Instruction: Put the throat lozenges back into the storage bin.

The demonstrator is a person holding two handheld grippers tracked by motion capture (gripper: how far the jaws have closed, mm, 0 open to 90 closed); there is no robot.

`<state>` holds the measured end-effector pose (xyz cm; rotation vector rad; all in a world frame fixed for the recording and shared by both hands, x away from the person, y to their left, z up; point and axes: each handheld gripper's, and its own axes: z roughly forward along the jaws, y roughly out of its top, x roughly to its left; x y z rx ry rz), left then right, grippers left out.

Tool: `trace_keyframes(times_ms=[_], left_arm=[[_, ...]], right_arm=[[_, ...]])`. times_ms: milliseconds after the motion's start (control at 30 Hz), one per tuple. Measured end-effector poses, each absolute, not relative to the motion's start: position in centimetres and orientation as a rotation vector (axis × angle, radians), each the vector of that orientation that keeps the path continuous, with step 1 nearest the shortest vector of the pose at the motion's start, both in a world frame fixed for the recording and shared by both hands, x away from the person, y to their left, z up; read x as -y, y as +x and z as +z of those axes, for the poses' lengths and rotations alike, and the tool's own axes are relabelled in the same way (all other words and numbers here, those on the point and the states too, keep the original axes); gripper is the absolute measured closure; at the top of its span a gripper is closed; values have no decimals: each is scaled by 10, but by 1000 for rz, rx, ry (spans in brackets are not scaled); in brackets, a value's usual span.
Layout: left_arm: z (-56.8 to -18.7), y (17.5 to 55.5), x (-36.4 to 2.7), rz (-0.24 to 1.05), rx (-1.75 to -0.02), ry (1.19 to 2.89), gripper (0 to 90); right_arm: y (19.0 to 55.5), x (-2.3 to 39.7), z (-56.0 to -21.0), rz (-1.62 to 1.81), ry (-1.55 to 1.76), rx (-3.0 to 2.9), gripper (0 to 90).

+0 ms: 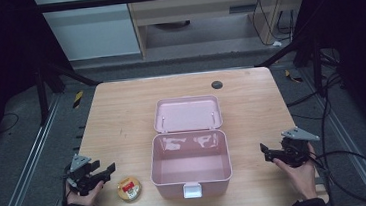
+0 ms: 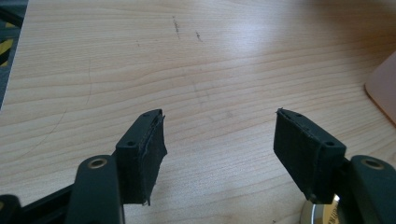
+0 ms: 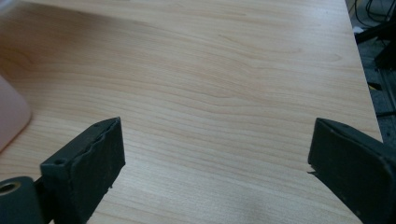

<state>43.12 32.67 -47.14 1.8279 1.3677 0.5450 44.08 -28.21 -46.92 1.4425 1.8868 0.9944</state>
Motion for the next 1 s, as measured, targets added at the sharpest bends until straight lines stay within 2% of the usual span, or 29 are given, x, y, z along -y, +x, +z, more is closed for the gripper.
trace_keyframes(times_ms=[567, 1000], left_arm=[[-450, 427, -317, 435, -1221, 1957, 268], [-444, 425, -306, 291, -1087, 2154, 227]], right_arm=[[437, 282, -466, 966, 1399, -1886, 30], [438, 281, -468, 922, 1384, -1910, 26]])
